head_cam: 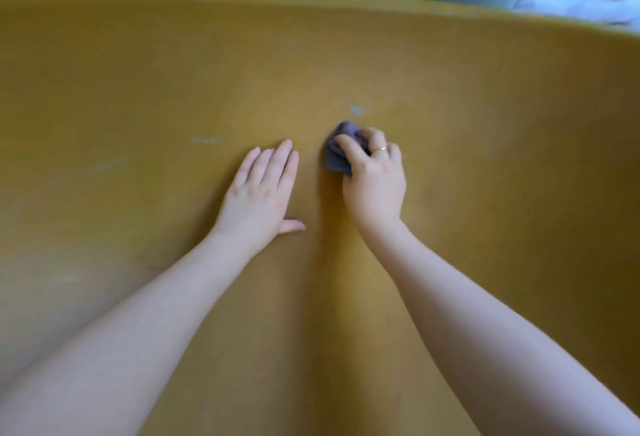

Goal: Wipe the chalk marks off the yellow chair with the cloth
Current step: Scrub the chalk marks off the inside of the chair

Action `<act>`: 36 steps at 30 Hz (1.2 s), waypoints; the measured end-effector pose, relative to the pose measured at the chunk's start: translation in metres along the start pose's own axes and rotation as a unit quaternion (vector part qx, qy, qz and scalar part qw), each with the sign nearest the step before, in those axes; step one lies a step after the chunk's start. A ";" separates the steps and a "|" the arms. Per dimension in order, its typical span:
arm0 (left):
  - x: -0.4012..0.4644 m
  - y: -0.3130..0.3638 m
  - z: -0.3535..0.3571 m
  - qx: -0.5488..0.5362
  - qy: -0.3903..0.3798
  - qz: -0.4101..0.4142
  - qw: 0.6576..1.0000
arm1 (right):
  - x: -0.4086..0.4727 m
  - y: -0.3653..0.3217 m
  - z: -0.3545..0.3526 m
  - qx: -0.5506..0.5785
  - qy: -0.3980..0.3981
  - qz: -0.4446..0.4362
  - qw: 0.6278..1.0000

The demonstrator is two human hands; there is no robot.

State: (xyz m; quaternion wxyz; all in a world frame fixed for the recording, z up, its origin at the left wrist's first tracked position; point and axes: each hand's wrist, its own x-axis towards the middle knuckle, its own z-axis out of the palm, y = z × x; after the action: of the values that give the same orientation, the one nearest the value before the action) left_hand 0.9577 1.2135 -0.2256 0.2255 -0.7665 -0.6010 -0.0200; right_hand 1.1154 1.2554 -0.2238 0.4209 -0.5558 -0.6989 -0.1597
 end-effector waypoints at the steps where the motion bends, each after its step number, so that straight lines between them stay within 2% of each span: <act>1: 0.006 -0.001 -0.006 0.003 0.008 -0.013 1.000 | -0.010 -0.010 0.003 0.003 -0.026 -0.035 0.999; 4: 0.020 -0.004 -0.020 0.040 0.010 -0.056 0.998 | -0.022 -0.021 0.007 0.023 -0.076 -0.105 0.991; 7: 0.024 -0.005 -0.019 0.060 -0.018 -0.070 0.996 | -0.007 -0.002 0.008 0.008 -0.084 -0.216 0.973; 9: 0.025 -0.004 -0.017 0.063 -0.028 -0.063 0.996 | 0.008 0.009 0.004 0.000 -0.076 -0.253 0.965; 11: 0.025 -0.005 -0.015 0.041 -0.043 -0.051 0.997 | 0.029 0.017 -0.001 -0.007 -0.033 -0.218 0.975; 15: 0.025 -0.007 -0.015 0.017 -0.060 -0.042 0.997 | 0.081 0.027 -0.011 -0.010 0.083 -0.066 0.994; 17: 0.025 -0.008 -0.017 0.000 -0.070 -0.047 0.996 | 0.088 0.023 -0.010 0.012 0.105 -0.026 0.994; 20: 0.025 -0.007 -0.022 -0.012 -0.075 -0.045 0.996 | 0.074 0.007 -0.007 0.046 0.076 0.014 0.996; 24: 0.022 0.000 -0.029 -0.021 -0.080 -0.065 0.994 | 0.012 -0.005 0.001 0.045 -0.029 -0.074 0.996; 28: 0.022 0.014 -0.033 -0.030 -0.098 -0.085 0.991 | -0.055 -0.013 0.008 0.058 -0.086 -0.058 0.993; 32: 0.026 0.019 -0.037 0.001 -0.085 -0.053 0.995 | -0.041 -0.007 0.003 0.056 -0.080 -0.050 0.994; 36: 0.045 0.021 -0.045 0.015 -0.046 -0.027 0.998 | 0.023 0.020 -0.013 0.076 0.015 0.058 0.995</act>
State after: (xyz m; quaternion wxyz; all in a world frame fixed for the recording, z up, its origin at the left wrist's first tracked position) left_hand 1.0003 1.2343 -0.1779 0.2085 -0.7465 -0.6316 0.0176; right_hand 1.1382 1.2677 -0.2034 0.4809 -0.5595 -0.6692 -0.0890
